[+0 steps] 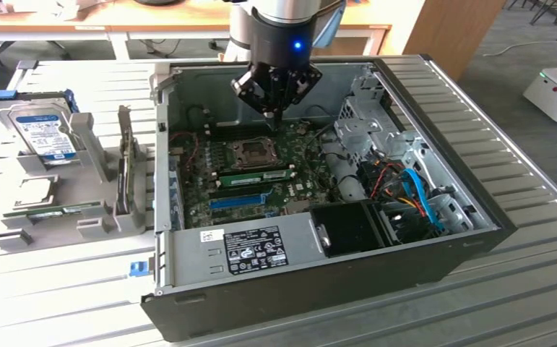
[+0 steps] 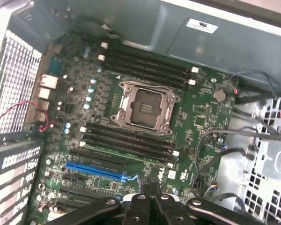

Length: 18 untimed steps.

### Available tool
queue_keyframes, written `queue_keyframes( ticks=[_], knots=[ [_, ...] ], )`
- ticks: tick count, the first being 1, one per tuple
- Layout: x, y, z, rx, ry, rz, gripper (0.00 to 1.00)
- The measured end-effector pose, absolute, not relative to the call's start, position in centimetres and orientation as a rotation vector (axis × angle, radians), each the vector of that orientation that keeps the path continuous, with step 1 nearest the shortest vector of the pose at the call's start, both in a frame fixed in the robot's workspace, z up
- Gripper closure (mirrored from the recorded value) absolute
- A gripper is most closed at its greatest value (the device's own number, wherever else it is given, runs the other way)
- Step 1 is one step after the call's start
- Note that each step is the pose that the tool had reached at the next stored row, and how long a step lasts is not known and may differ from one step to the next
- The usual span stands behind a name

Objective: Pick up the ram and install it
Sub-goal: 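Press down the ram until it locks into place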

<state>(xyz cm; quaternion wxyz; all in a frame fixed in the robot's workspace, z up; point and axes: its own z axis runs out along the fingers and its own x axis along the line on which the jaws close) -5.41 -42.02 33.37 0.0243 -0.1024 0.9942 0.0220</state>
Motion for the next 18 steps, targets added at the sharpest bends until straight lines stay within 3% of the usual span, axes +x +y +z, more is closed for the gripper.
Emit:
queue_keyframes(
  ticks=[18],
  knots=[
    [-5.39,-41.99,33.36,-0.215,3.123,0.066,0.89]
  ],
)
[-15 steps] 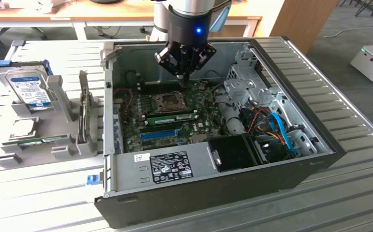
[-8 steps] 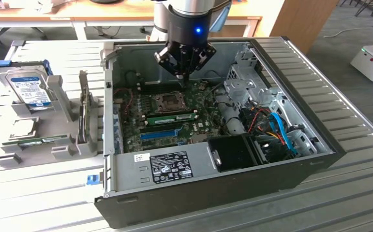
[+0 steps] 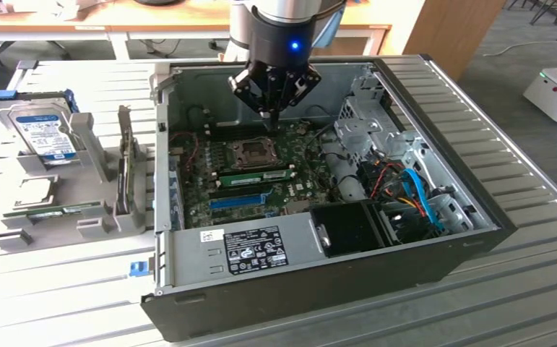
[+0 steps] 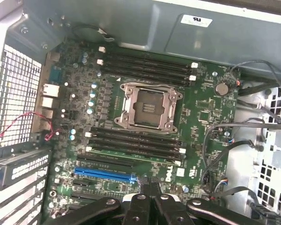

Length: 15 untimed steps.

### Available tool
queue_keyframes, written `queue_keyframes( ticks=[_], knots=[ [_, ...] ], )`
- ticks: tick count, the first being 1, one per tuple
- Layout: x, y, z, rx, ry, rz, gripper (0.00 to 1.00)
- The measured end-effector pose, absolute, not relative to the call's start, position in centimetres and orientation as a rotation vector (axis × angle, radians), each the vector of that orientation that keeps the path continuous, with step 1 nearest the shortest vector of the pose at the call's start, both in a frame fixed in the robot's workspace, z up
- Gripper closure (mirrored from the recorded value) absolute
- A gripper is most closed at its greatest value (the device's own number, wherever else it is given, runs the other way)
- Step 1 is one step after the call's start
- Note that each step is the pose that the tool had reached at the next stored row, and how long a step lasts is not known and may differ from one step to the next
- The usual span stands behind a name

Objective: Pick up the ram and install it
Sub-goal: 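Press down the ram until it locks into place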

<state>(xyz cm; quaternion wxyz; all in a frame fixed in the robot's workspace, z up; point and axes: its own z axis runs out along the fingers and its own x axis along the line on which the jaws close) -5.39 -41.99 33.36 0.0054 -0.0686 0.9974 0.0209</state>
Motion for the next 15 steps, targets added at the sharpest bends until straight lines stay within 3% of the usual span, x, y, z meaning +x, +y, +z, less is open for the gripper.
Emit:
queue_keyframes(
  ticks=[15],
  knots=[
    [-5.32,-41.99,33.35,-0.074,3.133,0.066,0.89]
  ],
)
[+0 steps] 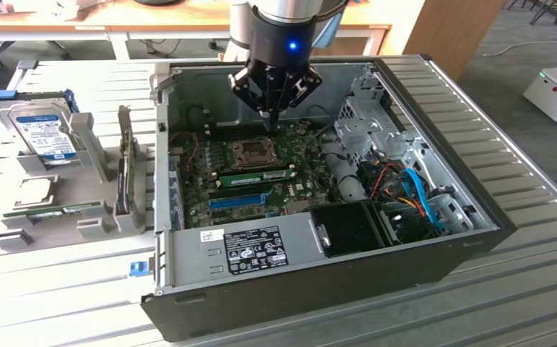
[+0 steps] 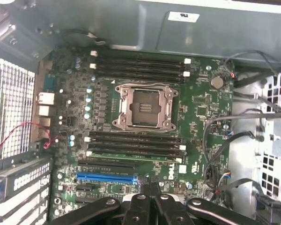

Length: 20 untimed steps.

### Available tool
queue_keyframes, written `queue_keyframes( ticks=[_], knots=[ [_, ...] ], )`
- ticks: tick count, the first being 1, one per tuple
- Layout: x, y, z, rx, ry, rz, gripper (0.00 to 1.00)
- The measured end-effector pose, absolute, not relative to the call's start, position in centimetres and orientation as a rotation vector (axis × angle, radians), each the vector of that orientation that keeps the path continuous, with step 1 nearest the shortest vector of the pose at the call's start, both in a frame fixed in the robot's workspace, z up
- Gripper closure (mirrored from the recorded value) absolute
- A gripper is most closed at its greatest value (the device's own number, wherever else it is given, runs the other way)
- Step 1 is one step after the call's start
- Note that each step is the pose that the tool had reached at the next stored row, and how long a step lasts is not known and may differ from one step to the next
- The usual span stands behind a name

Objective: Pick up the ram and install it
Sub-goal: 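Press down the ram until it locks into place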

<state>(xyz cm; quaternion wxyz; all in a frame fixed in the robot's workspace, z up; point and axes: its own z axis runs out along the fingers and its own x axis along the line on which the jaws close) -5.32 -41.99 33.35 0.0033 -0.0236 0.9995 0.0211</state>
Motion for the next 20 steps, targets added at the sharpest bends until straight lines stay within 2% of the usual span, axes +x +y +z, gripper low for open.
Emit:
queue_keyframes(
  ticks=[20],
  knots=[
    [-5.33,-42.0,33.36,0.03,3.145,0.066,0.89]
  ],
)
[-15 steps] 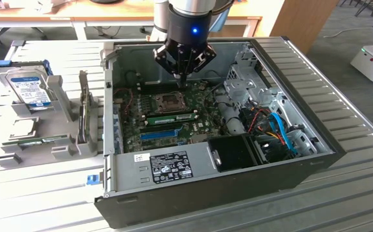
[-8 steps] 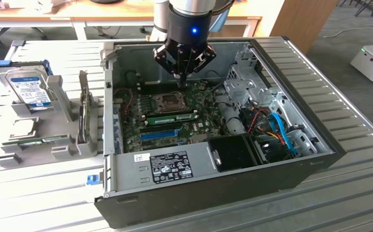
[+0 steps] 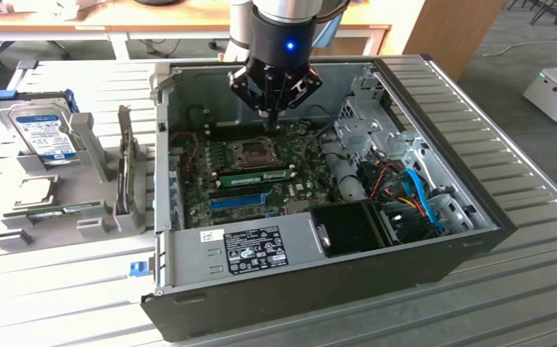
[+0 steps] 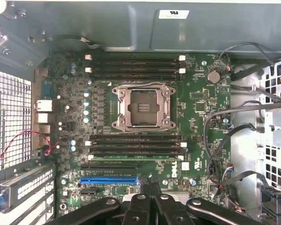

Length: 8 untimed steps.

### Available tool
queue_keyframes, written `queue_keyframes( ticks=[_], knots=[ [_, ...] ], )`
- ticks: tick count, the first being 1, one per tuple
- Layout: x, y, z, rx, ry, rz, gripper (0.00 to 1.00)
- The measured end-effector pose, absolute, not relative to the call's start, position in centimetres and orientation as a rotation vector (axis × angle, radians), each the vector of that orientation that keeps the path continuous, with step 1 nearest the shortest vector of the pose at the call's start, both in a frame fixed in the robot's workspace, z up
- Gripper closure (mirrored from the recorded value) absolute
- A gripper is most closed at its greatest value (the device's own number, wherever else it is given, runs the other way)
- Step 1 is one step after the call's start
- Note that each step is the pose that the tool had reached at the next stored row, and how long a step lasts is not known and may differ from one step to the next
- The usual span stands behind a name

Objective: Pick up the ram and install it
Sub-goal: 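Press down the ram until it locks into place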

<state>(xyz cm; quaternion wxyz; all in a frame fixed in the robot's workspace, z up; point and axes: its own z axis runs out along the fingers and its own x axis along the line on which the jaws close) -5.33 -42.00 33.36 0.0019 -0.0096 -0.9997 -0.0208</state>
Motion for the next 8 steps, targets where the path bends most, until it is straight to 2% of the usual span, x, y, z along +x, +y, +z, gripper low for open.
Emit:
queue_keyframes(
  ticks=[8],
  knots=[
    [-5.32,-42.0,33.36,-0.03,-3.133,-0.065,0.89]
  ],
)
